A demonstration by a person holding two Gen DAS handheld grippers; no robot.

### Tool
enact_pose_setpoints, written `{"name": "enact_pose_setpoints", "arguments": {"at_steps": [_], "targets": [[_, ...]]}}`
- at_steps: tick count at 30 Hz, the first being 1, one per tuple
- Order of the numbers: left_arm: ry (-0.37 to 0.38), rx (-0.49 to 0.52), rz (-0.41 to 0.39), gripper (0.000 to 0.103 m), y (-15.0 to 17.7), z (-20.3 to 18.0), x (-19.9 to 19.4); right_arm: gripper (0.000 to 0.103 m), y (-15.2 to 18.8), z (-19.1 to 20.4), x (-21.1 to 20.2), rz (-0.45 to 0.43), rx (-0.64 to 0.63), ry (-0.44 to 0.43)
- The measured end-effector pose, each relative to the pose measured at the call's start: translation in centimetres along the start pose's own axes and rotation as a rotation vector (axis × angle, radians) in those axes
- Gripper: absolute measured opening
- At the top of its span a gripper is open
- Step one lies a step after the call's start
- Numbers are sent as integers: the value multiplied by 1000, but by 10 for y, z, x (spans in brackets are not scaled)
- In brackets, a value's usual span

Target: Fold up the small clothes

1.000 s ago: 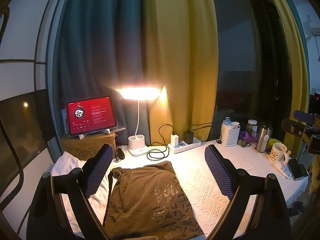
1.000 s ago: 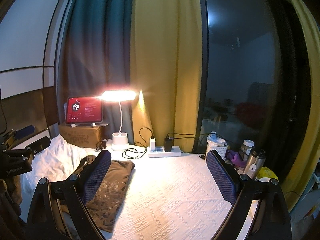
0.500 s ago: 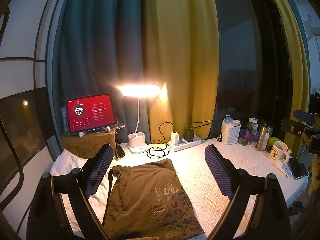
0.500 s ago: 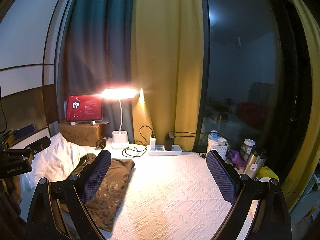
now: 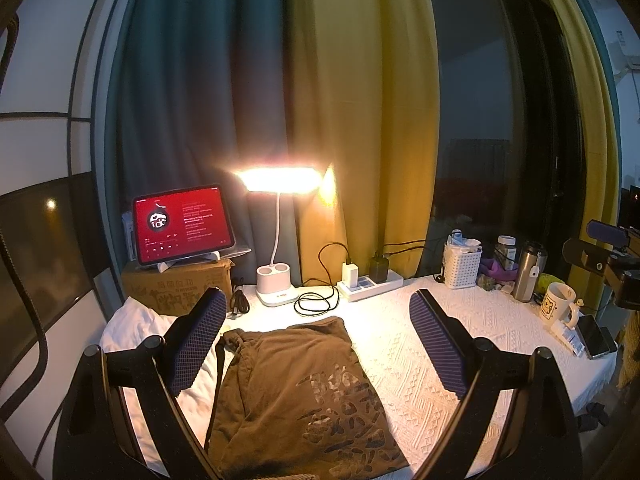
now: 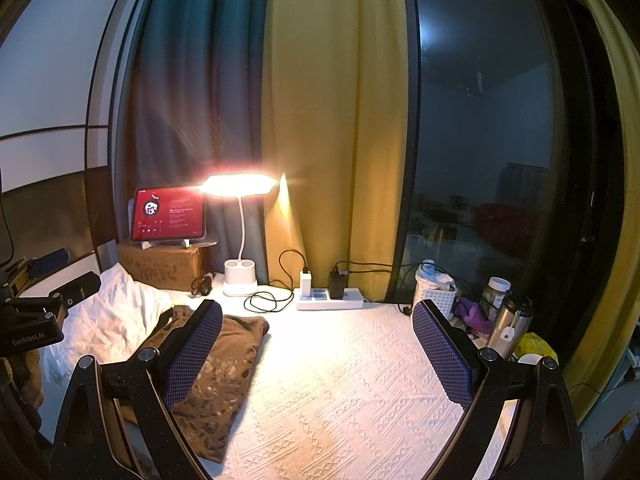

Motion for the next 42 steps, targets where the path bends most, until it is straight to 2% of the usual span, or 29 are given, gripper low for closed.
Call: {"name": "enact_pose_setpoints", "arguments": {"at_steps": [42], "targets": [[1,3,3,92,5,-2,1,97,7,0,8,26,-7,-6]]}}
Point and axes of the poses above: each gripper's, at about its wrist camera, not at the fingertips, and x roughly the way its jaws point, z to its left, y to its underside, the point moved 2 cm from there along x, roughly the way its jaws point, and after that the axes turned 3 degrees about y, right-handed, at the moved point
